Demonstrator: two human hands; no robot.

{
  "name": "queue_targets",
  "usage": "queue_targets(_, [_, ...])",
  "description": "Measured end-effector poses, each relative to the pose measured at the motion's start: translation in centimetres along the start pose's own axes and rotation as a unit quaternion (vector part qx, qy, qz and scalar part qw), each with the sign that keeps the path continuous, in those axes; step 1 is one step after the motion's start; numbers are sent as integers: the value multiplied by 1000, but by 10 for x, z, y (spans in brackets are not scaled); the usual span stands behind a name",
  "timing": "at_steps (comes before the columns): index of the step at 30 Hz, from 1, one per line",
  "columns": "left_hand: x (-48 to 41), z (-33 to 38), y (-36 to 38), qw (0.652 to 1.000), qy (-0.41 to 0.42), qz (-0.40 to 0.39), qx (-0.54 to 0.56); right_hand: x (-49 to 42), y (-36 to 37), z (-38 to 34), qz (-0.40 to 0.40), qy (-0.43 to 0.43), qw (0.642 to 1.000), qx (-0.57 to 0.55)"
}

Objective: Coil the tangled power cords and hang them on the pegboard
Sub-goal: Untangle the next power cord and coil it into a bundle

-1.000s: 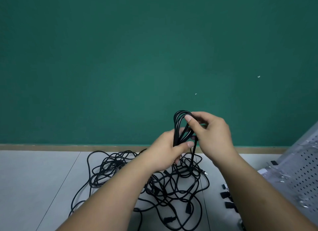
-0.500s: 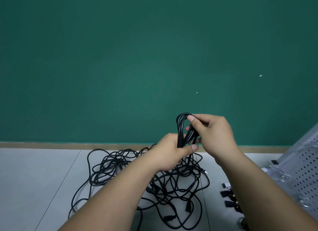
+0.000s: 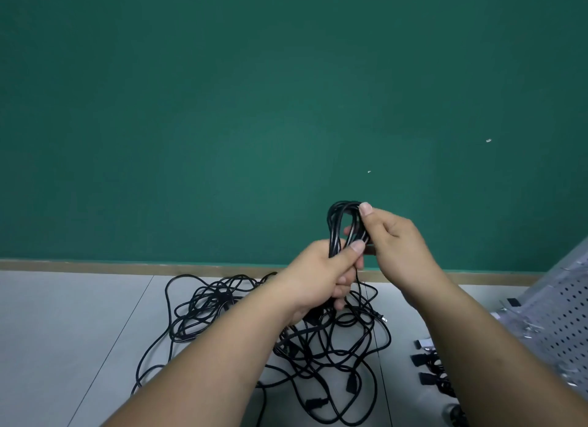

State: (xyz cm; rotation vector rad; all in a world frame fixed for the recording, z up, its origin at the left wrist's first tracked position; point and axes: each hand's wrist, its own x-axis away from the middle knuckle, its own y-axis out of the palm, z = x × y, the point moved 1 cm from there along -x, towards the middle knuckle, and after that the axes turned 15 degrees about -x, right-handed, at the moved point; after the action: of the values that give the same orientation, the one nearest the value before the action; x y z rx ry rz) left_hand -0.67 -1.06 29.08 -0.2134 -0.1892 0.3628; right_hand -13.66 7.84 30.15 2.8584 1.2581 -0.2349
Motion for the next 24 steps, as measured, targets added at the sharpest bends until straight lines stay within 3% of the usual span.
queue_targets(4, [-5,7,-10,985,18,124,114,16,25,2,-87,165,972,-142])
queue_targets(7, [-6,10,-30,958,32,195,208,23,31,14,-180,215,957,-75])
queue_targets(11, [-5,6,-54,924,43,333,182,26,32,10,-257,211,942,-47])
queue_targets(14, [-7,-2,-68,906,48,409,99,22,33,5,-307,182,934,18])
queue_targets(19, [0,-7,-88,850,17,489,-197,22,20,-4,-348,172,908,156])
queue_targets(21, [2,-11,-97,846,-5,457,-276,20,10,-8,-324,134,929,117])
queue_targets(24, [-1,-13,-94,876,-2,316,-365,17,-3,-20,-280,63,958,13])
